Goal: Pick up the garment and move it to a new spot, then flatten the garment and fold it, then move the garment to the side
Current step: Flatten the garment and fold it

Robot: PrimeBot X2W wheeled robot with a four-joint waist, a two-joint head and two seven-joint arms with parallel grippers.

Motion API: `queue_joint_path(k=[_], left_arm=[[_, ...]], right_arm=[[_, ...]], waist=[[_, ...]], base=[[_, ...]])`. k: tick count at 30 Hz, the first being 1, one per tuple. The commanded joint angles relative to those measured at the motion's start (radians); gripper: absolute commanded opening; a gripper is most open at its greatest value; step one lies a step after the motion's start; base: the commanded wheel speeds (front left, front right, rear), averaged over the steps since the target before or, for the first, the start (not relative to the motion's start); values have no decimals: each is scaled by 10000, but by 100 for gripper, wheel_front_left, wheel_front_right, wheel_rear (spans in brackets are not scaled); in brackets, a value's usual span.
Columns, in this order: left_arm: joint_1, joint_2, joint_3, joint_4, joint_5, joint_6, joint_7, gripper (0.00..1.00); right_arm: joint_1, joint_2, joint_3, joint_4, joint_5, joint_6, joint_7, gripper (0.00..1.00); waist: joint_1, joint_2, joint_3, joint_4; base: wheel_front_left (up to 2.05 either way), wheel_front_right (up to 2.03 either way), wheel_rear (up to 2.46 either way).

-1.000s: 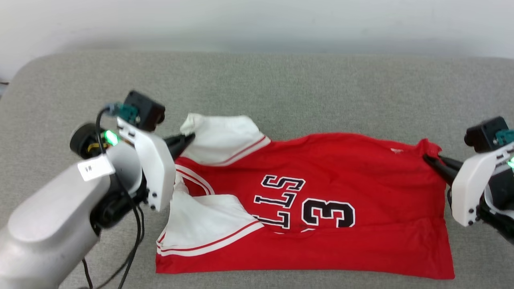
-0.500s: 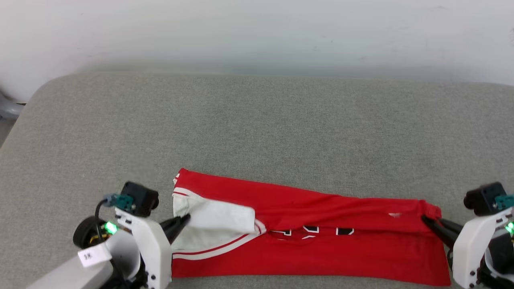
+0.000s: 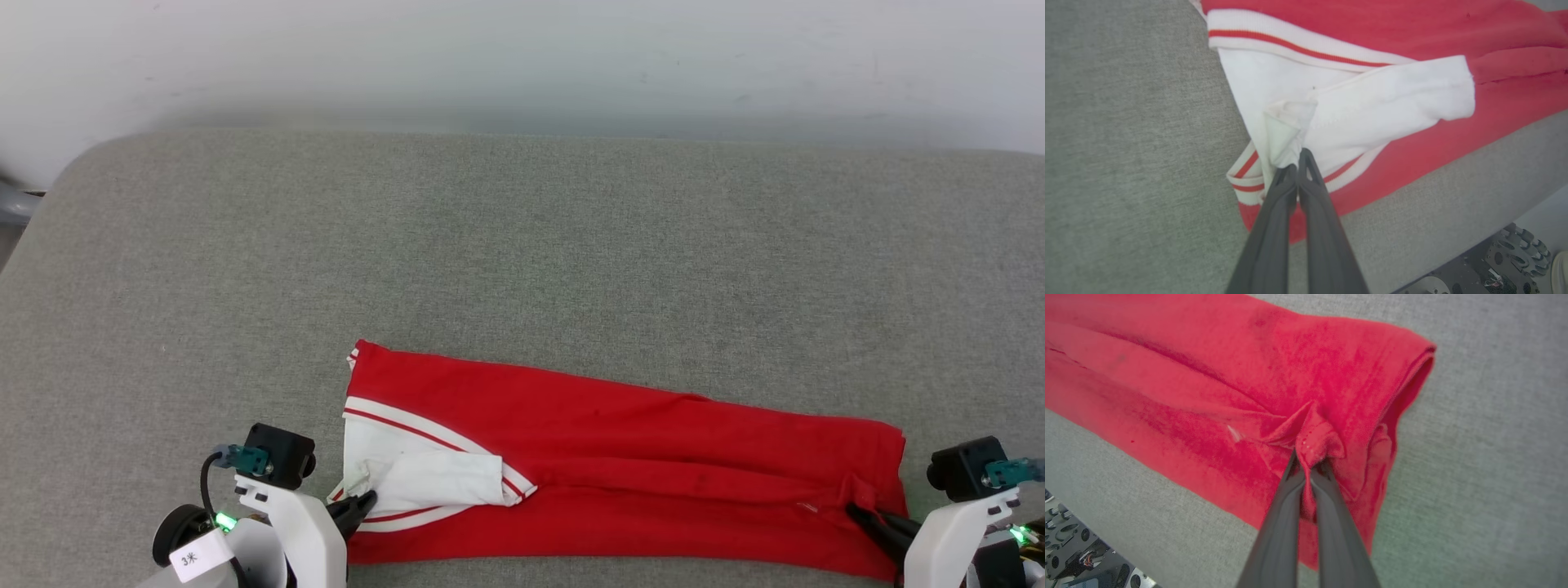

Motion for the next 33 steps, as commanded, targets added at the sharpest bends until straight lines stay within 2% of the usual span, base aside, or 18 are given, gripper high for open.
queue_joint_path(k=[1,2,3,4,8,12,17,20,25,33], left_arm=[[109,-52,-14,92,50,-38,-98,0],[118,-78,0,150,78,-19,-150,0],[137,-115,25,189,105,24,-255,38],[150,-144,61,211,164,96,-413,100],[238,-206,316,118,536,540,-1292,100],[333,-242,554,-86,1069,1278,-2288,100],[600,-381,937,-226,1602,2272,-3366,100],[721,-531,1238,-279,1932,2711,-3684,100],[1020,-770,1806,-337,2444,3148,-3837,100],[1955,-1671,3783,-1054,4396,3675,-3854,100]], right_arm=[[120,64,-52,50,41,-9,-94,0],[146,95,-115,49,37,-9,-174,25],[163,112,-176,34,10,-9,-267,51],[181,129,-256,-19,-8,-9,-371,100],[233,110,-721,-412,151,-9,-638,100],[243,-92,-1242,-978,101,-9,-649,100],[142,-562,-1857,-1489,-18,-9,-173,100],[138,-804,-2173,-1516,181,-9,359,100],[288,-1045,-2364,-1458,701,-9,1178,100],[445,-1030,-2286,-1036,1788,-9,2690,100]], waist=[[0,-1,-8,5],[0,-1,-23,9],[0,-1,-51,13],[0,-1,-88,15],[0,-1,-262,19],[0,-1,-380,21],[0,-1,-508,31],[0,-1,-564,75],[0,-1,-581,175],[0,-1,-369,410]], base=[[0,0,0],[0,0,0],[0,0,0],[0,0,0],[0,0,0],[0,0,0],[0,0,0],[0,0,0],[0,0,0],[0,0,0]])
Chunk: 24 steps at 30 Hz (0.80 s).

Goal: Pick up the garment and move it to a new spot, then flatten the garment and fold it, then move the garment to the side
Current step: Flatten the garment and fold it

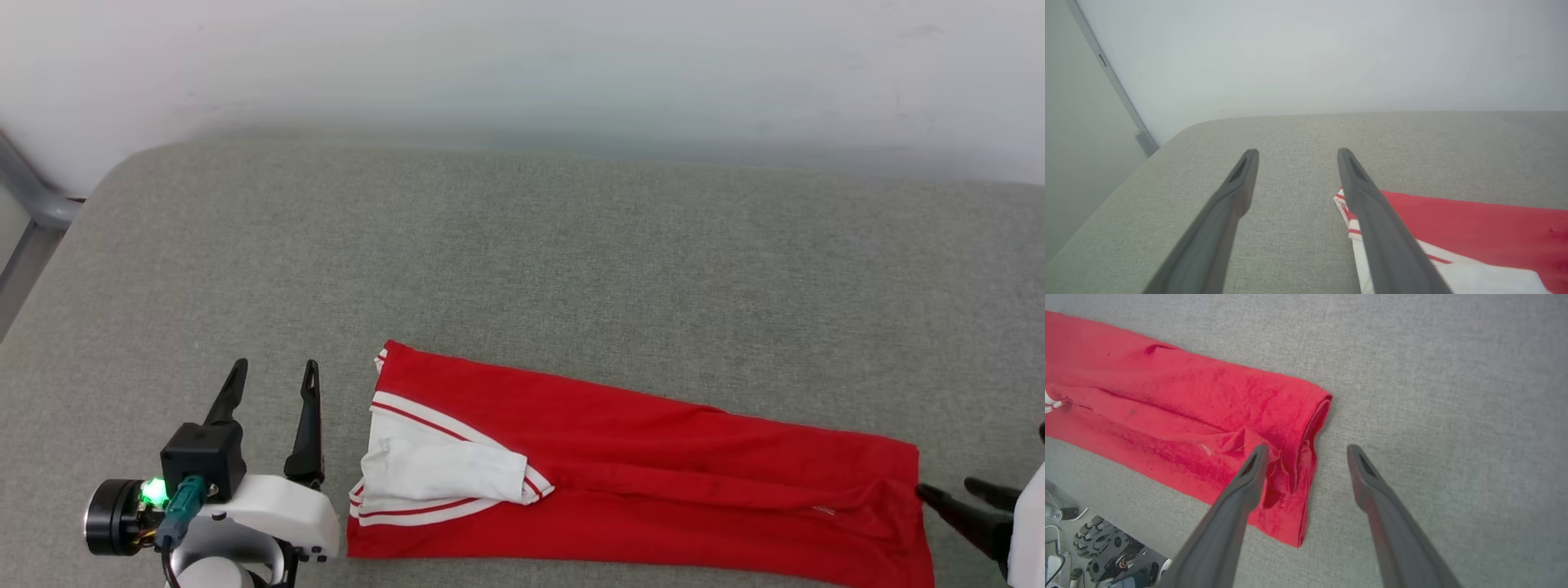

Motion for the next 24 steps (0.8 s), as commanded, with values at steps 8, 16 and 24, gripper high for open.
queue_joint_path(k=[8,16,24], left_arm=[[612,-1047,1192,-260,1459,-468,-45,100],[921,-2142,1938,5,2570,-1267,-46,100],[1204,-3111,2594,193,3673,-1908,-46,100]], right_arm=[[-380,440,260,759,141,-9,429,100],[-553,890,1092,1409,190,-6,512,100],[-709,1125,2094,1560,479,19,181,100]], waist=[[0,-1,445,388],[0,-1,776,742],[0,-1,950,855]], base=[[0,0,0],[0,0,0],[0,0,0]])
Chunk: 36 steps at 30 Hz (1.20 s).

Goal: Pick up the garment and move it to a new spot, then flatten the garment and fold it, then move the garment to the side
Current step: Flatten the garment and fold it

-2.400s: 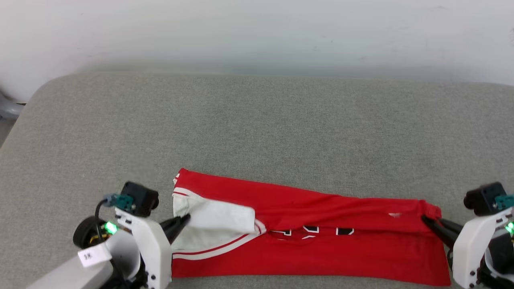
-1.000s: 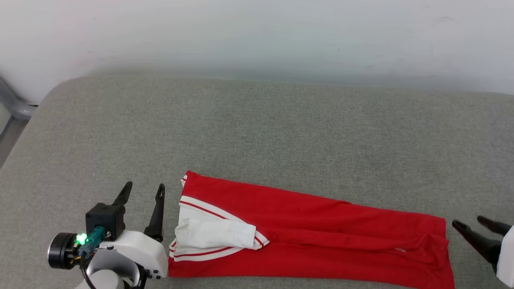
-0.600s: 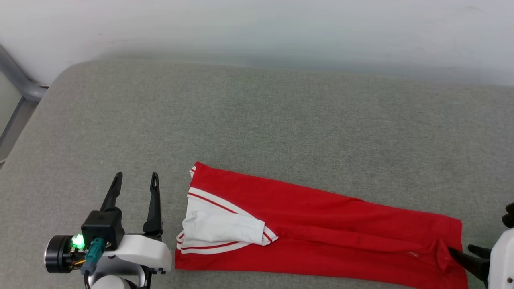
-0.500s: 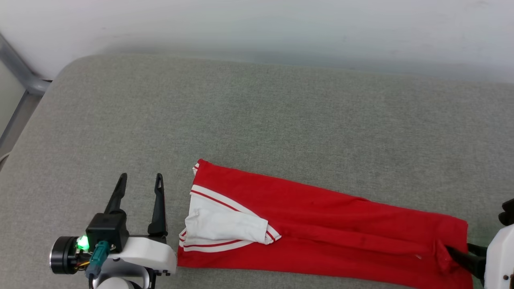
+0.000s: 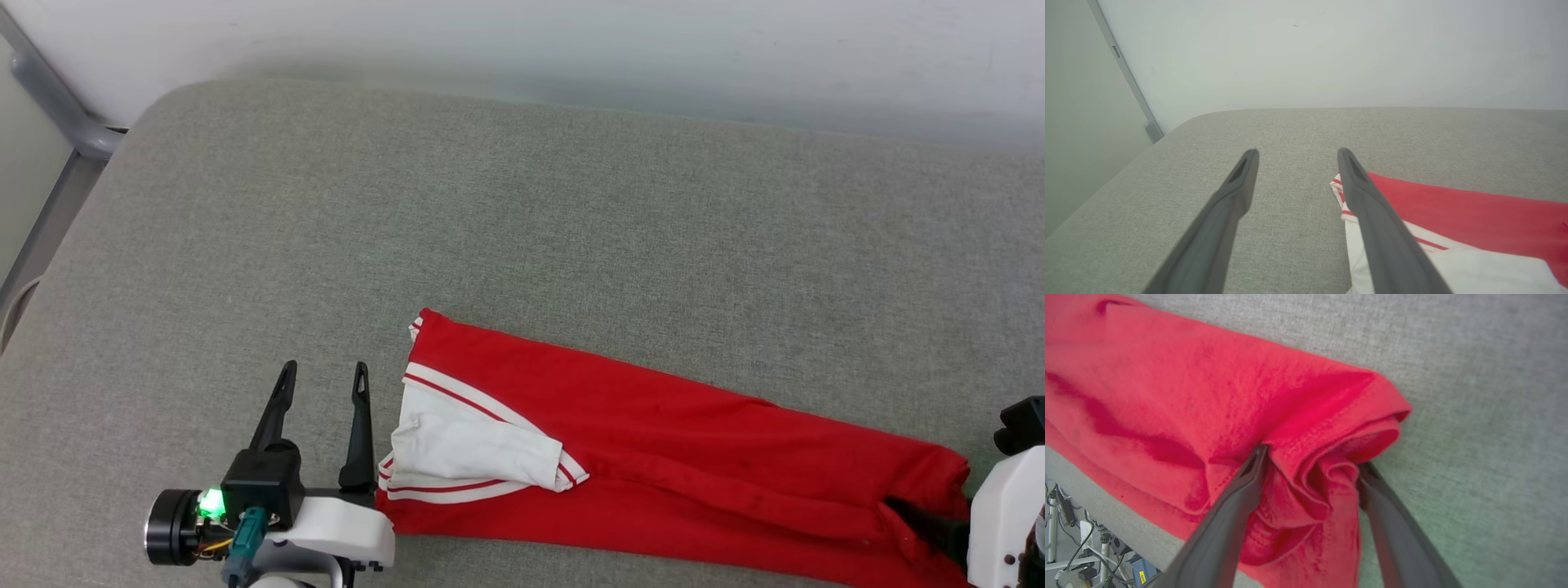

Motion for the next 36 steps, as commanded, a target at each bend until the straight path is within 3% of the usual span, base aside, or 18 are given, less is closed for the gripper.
queue_joint_path(k=[1,2,3,10,26,36], left_arm=[[140,-92,101,-6,128,-80,-45,100],[127,-172,251,34,210,-144,-45,100],[149,-254,388,62,286,-222,-45,100],[566,-814,978,42,926,-524,-36,100],[1136,-1387,1656,136,1768,-1313,-36,100],[1327,-1495,1892,239,2036,-1553,-36,100]], right_arm=[[131,595,591,36,114,60,87,67],[110,557,669,-17,143,81,-37,28],[89,511,708,-41,191,81,-130,0],[-127,-245,674,62,430,26,-762,0],[-366,-1720,-138,1328,126,22,-1579,0],[121,-1591,-469,-384,571,28,-1476,0]], waist=[[1,0,7,-1],[1,0,11,-8],[1,0,10,-21],[1,0,-160,-188],[1,0,-507,-489],[1,0,-775,-606]], base=[[0,0,0],[0,0,0],[0,0,0],[0,0,0],[0,0,0],[0,0,0]])
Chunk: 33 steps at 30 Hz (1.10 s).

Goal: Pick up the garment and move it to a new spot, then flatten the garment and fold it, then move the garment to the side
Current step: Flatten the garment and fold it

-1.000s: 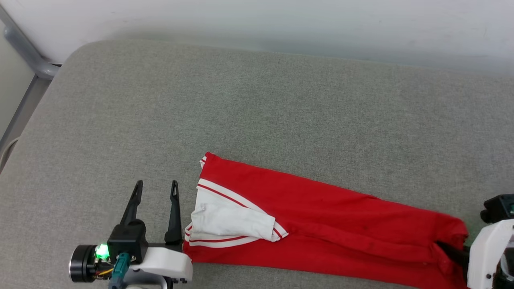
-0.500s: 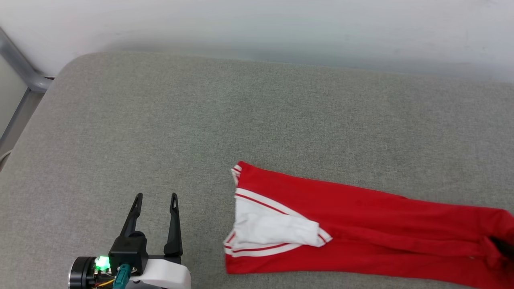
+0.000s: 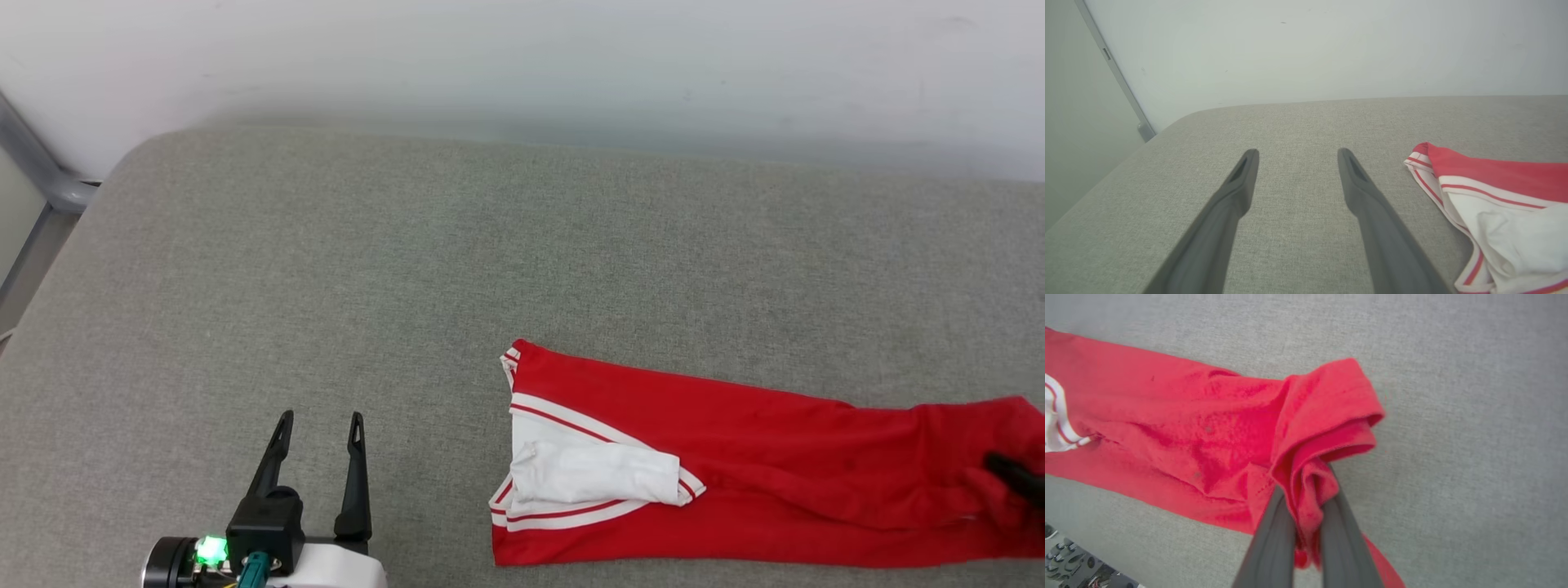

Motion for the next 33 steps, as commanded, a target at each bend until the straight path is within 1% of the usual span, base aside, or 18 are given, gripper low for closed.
queue_joint_path(k=[1,5,6,8,9,11,16,18,19,20,21,24,28,33], left_arm=[[100,2,61,29,70,-25,-25,100],[68,-56,75,54,141,-112,-25,100],[68,-56,75,54,141,-112,-25,100],[52,-89,80,58,177,-155,-25,100],[24,-130,64,69,222,-179,-25,100],[-7,-168,58,74,235,-207,-25,100],[-111,-231,29,84,309,-272,-25,100],[-138,-252,26,85,332,-293,-25,100],[-138,-252,26,85,332,-293,-25,100],[-166,-281,29,84,319,-313,-25,100],[-166,-281,29,84,319,-313,-25,100],[-294,-340,-23,120,334,-353,-25,100],[-397,-408,-67,169,338,-415,-25,100],[-543,-492,-50,209,278,-448,-25,100]], right_arm=[[143,175,-68,-358,173,-9,92,0],[333,550,-268,-1546,443,-9,396,0],[333,550,-268,-1546,443,-9,396,0],[385,810,-273,-2086,387,-9,605,0],[282,1047,-247,-2531,236,-9,797,0],[122,1361,-118,-2920,56,-9,1013,0],[-513,2177,458,-3371,-509,-9,1602,0],[-885,2490,808,-3361,-691,-9,1786,0],[-885,2490,808,-3361,-691,-9,1786,0],[-1299,2843,1237,-3266,-898,-9,1910,0],[-1299,2843,1237,-3266,-898,-9,1910,0],[-1939,3281,1920,-3017,-1160,-9,1974,0],[-2736,3787,2721,-2485,-1437,-9,1857,0],[-3585,4336,3598,-1494,-1821,-9,1565,0]], waist=[[0,-1,-42,-11],[0,-1,-77,24],[0,-1,-77,24],[0,-1,-70,53],[0,-1,-54,93],[0,-1,-39,134],[0,-1,32,244],[0,-1,80,289],[0,-1,80,289],[0,-1,133,320],[0,-1,133,320],[0,-1,221,416],[0,-1,326,555],[0,-1,431,732]], base=[[0,0,0],[0,0,0],[0,0,0],[0,0,0],[0,0,0],[0,0,0],[0,0,0],[0,0,0],[0,0,0],[0,0,0],[0,0,0],[0,0,0],[0,0,0],[0,0,0]])
